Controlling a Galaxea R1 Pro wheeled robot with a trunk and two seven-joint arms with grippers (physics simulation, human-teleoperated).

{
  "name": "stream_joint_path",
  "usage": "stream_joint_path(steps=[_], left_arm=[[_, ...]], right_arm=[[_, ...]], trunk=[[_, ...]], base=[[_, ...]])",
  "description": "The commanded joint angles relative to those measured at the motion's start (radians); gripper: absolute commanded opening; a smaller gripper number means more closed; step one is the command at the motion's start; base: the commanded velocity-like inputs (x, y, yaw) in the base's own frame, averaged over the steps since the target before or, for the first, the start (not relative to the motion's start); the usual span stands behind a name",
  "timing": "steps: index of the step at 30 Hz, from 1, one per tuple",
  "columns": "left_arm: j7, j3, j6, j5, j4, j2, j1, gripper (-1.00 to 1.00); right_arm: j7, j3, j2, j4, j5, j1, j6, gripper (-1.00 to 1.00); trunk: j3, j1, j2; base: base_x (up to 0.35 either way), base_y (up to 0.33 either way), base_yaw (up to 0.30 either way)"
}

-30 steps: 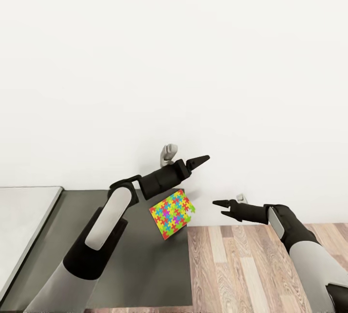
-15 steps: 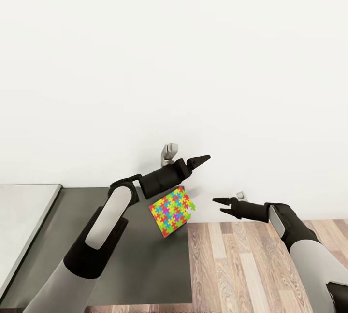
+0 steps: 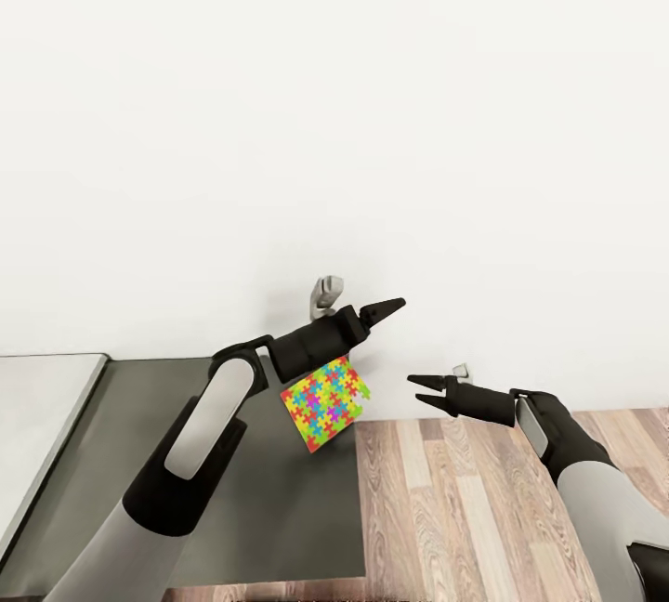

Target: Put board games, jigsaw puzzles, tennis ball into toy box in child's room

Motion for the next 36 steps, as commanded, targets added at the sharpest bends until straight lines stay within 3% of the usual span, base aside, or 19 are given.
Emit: stream_joint_path(steps=[1,36], left_arm=[[0.010,0.000,0.003,0.011,-0.001,-0.001,-0.001,1.00],[0.004,-0.005,0.005,0.014,-0.002,-0.009,-0.001,1.00]], right_arm=[[0.005,-0.001,0.000,0.001,-0.001,-0.001,0.005,1.00],[0.020,0.000,0.002,0.003,0.000,-0.003,0.004,1.00]], trunk=[[-0.003,0.000,-0.002],[-0.059,0.000,-0.002]], base=[[0.000,0.000,-0.076],[0.000,0.000,-0.063]])
